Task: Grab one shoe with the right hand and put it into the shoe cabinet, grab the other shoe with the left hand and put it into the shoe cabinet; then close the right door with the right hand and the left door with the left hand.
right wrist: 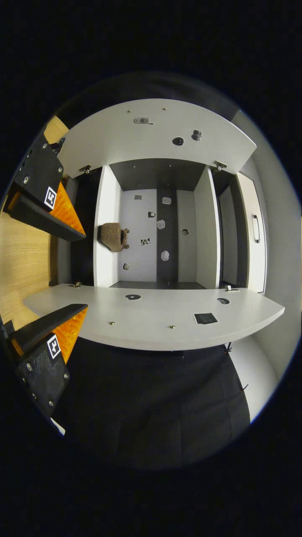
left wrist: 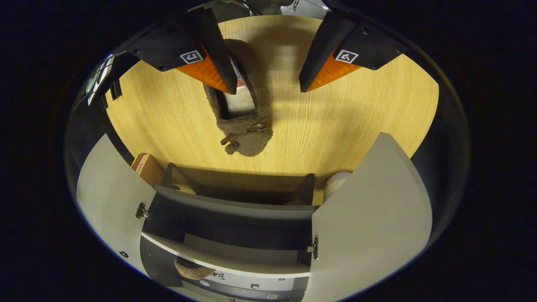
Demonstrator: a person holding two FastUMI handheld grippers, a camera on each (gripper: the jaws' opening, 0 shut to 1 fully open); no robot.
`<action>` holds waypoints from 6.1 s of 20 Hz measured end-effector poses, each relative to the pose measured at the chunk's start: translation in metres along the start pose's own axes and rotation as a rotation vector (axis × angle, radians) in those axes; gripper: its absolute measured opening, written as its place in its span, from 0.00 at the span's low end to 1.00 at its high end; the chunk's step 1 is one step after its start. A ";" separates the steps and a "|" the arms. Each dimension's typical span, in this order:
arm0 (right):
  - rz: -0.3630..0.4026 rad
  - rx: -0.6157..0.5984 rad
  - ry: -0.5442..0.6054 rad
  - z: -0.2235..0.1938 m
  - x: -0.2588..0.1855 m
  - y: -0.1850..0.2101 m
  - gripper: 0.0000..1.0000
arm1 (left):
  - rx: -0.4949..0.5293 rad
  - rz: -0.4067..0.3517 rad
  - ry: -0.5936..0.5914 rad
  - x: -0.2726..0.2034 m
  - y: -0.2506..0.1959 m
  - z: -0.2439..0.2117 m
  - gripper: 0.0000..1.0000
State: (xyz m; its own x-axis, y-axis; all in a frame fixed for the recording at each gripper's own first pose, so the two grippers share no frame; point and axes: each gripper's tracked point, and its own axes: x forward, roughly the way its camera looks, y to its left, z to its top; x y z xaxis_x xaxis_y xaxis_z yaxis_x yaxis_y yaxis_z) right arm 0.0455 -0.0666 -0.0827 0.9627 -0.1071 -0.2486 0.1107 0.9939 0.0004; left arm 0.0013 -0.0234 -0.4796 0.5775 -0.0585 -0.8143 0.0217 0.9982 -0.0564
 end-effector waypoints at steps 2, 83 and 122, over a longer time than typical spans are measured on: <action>-0.018 -0.004 0.007 -0.004 -0.002 -0.010 0.92 | 0.000 0.006 0.034 0.011 0.001 -0.003 0.98; -0.003 0.049 -0.022 0.000 0.007 -0.167 0.92 | -0.063 -0.098 -0.634 -0.210 -0.020 0.483 0.93; 0.166 0.081 -0.008 -0.015 0.047 -0.027 0.91 | -0.074 0.186 -0.800 -0.367 0.171 0.312 0.97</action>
State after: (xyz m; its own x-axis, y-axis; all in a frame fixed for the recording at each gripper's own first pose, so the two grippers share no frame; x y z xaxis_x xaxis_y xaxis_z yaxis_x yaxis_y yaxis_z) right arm 0.0843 -0.0985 -0.1091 0.9713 0.0580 -0.2306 -0.0310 0.9924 0.1187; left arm 0.0479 0.1733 -0.0101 0.9737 0.1641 -0.1581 -0.1696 0.9853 -0.0221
